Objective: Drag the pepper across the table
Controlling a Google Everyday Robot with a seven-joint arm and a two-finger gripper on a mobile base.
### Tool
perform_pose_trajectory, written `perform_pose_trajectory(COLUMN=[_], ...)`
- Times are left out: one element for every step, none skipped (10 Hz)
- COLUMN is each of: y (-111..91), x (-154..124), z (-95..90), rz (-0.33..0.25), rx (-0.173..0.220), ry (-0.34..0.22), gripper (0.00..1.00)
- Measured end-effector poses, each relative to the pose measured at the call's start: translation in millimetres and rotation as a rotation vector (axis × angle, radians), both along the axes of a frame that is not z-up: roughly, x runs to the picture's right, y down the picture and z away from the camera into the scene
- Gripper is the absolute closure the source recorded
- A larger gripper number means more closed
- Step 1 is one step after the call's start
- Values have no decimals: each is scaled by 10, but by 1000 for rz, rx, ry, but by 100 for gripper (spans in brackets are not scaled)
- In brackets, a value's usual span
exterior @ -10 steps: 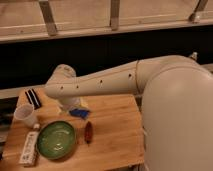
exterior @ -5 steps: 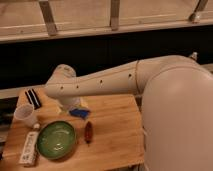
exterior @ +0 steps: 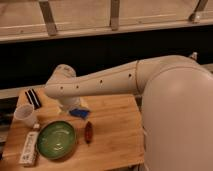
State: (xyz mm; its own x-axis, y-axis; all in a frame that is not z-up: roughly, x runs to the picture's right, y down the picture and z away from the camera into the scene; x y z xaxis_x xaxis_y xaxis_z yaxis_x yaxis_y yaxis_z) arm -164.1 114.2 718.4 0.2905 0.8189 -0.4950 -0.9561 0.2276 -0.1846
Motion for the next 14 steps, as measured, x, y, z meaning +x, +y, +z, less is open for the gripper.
perform_pose_trajectory(y=[4, 22, 70, 206, 333, 450, 566, 681, 736, 765, 799, 840, 875, 928], x=[-4, 27, 66, 183, 308, 409, 521, 623, 679, 698, 707, 710, 722, 726], z=[1, 22, 45, 121, 208, 271, 335, 388, 419, 442, 470, 522, 575, 659], rz=[-2, -1, 2, 12, 21, 33, 51, 76, 100, 123, 147, 175, 191, 211], rx=[0, -5, -14, -29, -42, -56, -70, -82, -89, -91, -93, -97, -98, -103], ry=[0, 20, 44, 83, 112, 131, 147, 154, 156, 151, 140, 126, 120, 112], gripper=[20, 20, 20, 20, 20, 20, 20, 20, 20, 20, 20, 20, 20, 20])
